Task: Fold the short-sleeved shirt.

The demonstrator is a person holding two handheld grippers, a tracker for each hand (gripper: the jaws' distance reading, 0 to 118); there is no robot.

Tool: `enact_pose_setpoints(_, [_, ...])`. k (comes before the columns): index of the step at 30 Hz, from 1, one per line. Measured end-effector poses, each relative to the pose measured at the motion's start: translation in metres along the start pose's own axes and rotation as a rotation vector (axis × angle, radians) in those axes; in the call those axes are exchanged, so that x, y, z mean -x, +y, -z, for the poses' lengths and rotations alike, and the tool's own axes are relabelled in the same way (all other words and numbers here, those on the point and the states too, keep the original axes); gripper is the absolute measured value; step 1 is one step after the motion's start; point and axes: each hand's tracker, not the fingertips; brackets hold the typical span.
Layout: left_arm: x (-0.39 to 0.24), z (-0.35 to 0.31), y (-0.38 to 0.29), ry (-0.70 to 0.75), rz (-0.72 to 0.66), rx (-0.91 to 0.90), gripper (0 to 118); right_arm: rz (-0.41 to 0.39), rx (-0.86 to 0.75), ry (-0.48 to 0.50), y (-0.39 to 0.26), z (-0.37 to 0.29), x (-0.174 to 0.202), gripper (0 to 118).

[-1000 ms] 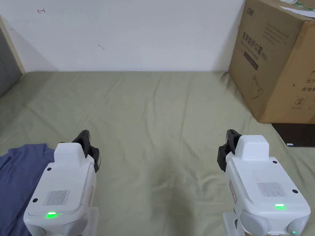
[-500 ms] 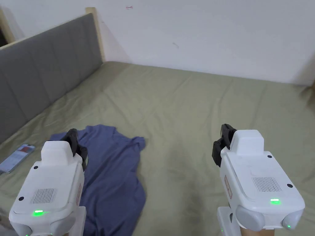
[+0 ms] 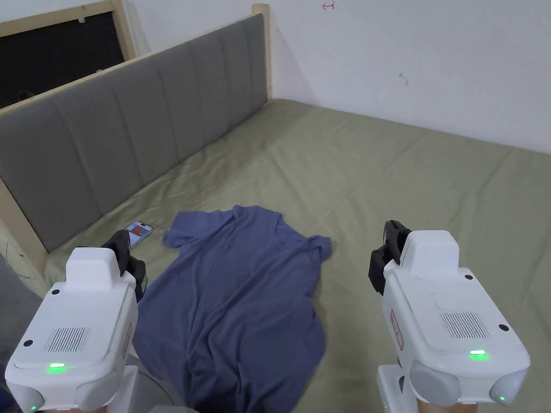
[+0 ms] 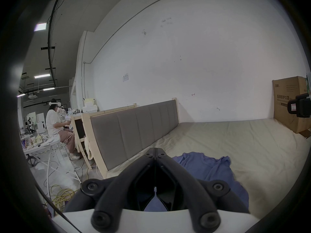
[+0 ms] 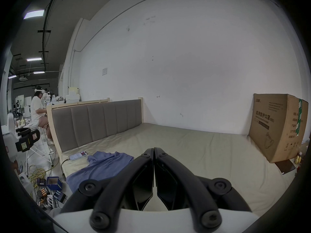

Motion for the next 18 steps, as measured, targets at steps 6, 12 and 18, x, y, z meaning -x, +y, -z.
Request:
enact_pose_setpoints(6, [-0.01,0.023,-0.001,-0.076,-0.025,0.096,0,-0.012,0.015,-0.007,-0.003,0.005,-0.007,0])
enact_pose_setpoints(12, [-0.041,0.078,-0.012,-0.232,-0.061,0.337,0,-0.029,0.028,-0.047,-0.005,0.008,-0.028,0])
enact_pose_setpoints(18, [-0.083,0.147,-0.048,-0.343,-0.086,0.59,37,-0.042,0.065,-0.108,-0.013,0.015,-0.054,0])
